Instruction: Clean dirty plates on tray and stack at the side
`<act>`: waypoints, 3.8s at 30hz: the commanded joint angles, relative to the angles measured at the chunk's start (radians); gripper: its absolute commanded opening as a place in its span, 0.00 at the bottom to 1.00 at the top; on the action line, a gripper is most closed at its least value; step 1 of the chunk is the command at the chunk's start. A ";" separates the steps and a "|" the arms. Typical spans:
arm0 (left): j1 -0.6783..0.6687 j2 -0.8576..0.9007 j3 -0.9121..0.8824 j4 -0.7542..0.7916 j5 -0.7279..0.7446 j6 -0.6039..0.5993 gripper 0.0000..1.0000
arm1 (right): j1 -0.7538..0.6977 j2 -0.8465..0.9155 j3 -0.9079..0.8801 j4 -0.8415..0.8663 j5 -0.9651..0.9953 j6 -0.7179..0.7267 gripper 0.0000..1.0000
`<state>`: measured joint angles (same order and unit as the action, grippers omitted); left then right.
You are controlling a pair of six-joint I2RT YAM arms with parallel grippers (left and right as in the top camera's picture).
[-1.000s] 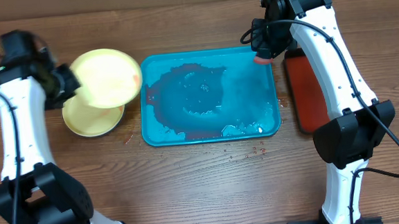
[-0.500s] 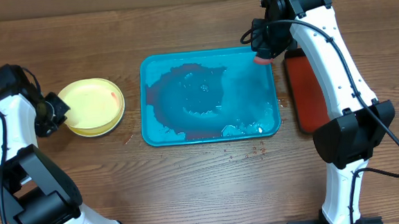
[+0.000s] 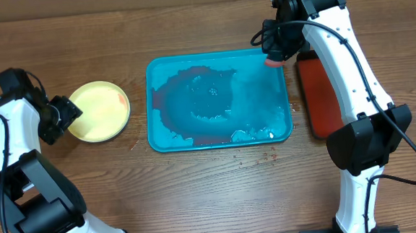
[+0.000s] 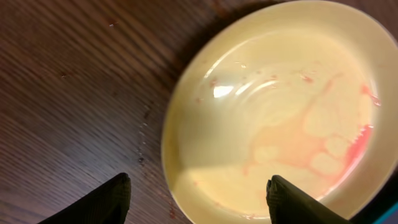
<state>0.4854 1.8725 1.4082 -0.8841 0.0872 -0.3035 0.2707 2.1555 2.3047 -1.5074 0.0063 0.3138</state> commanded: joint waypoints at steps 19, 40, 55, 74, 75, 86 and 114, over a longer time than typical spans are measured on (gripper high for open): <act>-0.540 -0.002 0.204 -0.090 0.037 0.079 0.87 | -0.206 -0.018 0.011 -0.114 0.088 -0.062 0.04; -0.716 0.005 0.197 0.031 0.036 0.079 1.00 | -0.435 -0.018 -0.640 0.345 -0.027 -0.506 0.04; -0.716 0.005 0.197 0.040 0.036 0.079 1.00 | -0.434 -0.042 -0.467 0.185 -0.043 -0.504 0.38; -0.715 0.005 0.197 0.040 0.036 0.079 1.00 | -0.434 -0.612 -0.135 -0.064 -0.217 -0.494 1.00; -0.715 0.005 0.197 0.040 0.036 0.079 1.00 | -0.434 -0.644 -0.140 -0.074 -0.217 -0.494 1.00; -0.715 0.005 0.197 0.040 0.036 0.079 1.00 | -0.434 -1.382 -0.769 0.272 -0.185 -0.415 1.00; -0.715 0.005 0.197 0.040 0.036 0.079 1.00 | -0.434 -1.666 -1.761 1.007 -0.427 -0.257 1.00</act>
<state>-0.2295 1.8725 1.5959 -0.8448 0.1200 -0.2356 -0.1631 0.4911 0.5476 -0.5091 -0.4541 0.0521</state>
